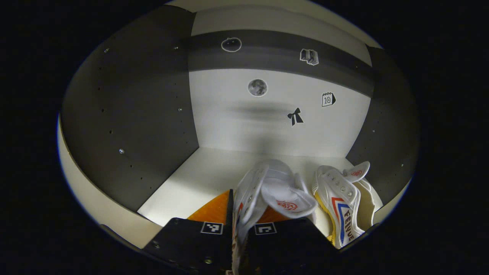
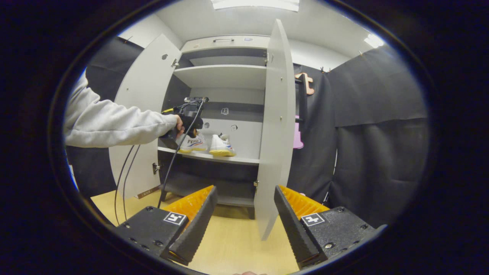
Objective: Grab one shoe with the right hand and put it into the shoe cabinet, grab the other shoe with the left hand and put it into the shoe cabinet; then close the right door with the right hand and the left door with the left hand.
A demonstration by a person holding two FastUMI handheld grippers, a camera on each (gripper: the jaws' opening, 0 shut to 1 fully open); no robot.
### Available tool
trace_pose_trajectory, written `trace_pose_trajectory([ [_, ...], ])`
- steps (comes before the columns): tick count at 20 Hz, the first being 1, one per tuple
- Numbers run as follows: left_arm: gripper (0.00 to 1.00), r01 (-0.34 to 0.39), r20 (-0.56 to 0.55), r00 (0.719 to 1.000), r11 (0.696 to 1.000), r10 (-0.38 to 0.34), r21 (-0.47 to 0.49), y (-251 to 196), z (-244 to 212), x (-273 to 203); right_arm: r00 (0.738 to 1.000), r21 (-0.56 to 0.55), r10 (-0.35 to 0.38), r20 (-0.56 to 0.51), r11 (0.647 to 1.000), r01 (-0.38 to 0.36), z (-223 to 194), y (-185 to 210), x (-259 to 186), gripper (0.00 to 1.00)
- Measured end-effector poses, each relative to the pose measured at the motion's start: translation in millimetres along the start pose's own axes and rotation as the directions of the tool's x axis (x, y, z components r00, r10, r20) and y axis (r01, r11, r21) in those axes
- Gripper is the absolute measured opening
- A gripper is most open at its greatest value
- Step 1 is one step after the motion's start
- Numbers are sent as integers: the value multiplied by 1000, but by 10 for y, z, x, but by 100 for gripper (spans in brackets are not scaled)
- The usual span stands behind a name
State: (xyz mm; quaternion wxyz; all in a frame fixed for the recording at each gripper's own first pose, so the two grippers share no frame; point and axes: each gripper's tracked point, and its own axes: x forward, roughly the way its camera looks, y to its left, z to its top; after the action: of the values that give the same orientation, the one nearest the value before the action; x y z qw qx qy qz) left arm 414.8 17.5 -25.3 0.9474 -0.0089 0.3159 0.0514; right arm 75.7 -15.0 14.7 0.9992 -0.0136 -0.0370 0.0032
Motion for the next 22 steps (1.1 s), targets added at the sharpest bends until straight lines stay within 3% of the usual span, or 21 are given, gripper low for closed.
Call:
trace_pose_trajectory([
  [1, 24, -6, 2, 1000, 1000, 6, 11, 40, 32, -29, 1000, 2, -3, -1, 1000, 3, -3, -4, 25, 94],
  [2, 45, 14, 1, 1000, 1000, -14, 22, 21, 57, -33, 1000, 5, -1, -4, 1000, 1, -23, 1, 49, 94],
  [4, 47, 44, -9, 999, 999, -44, 22, -11, 63, -176, 1000, 9, 9, -9, 1000, -9, -36, 48, 82, 94],
  [5, 42, 51, 0, 999, 998, -51, 22, 17, 74, -257, 1000, 10, 13, -5, 1000, -13, -27, 74, 90, 94],
  [8, 57, 94, 65, 993, 995, -95, 23, 46, 149, -554, 999, 7, 33, 14, 999, -33, 15, 170, 99, 94],
  [12, 59, 130, 195, 971, 991, -135, 39, 140, 154, -1163, 997, 22, 68, 28, 997, -68, 78, 302, 87, 95],
  [15, 59, 168, 358, 917, 984, -177, 56, 188, -1, -1783, 996, 30, 86, 35, 996, -87, 122, 371, 59, 94],
  [19, 59, 217, 496, 841, 975, -216, 57, 251, -551, -2561, 994, 19, 101, 53, 995, -102, 226, 421, -62, 94],
  [20, 46, 212, 512, 833, 976, -209, 54, 297, -708, -2684, 993, 24, 109, 54, 994, -110, 244, 444, -88, 94],
  [21, 61, 204, 524, 829, 978, -197, 46, 348, -890, -2804, 992, 30, 115, 53, 993, -116, 266, 455, -128, 94],
  [22, 61, 203, 537, 822, 978, -193, 41, 374, -1065, -2913, 992, 34, 119, 50, 992, -121, 267, 461, -174, 94],
])
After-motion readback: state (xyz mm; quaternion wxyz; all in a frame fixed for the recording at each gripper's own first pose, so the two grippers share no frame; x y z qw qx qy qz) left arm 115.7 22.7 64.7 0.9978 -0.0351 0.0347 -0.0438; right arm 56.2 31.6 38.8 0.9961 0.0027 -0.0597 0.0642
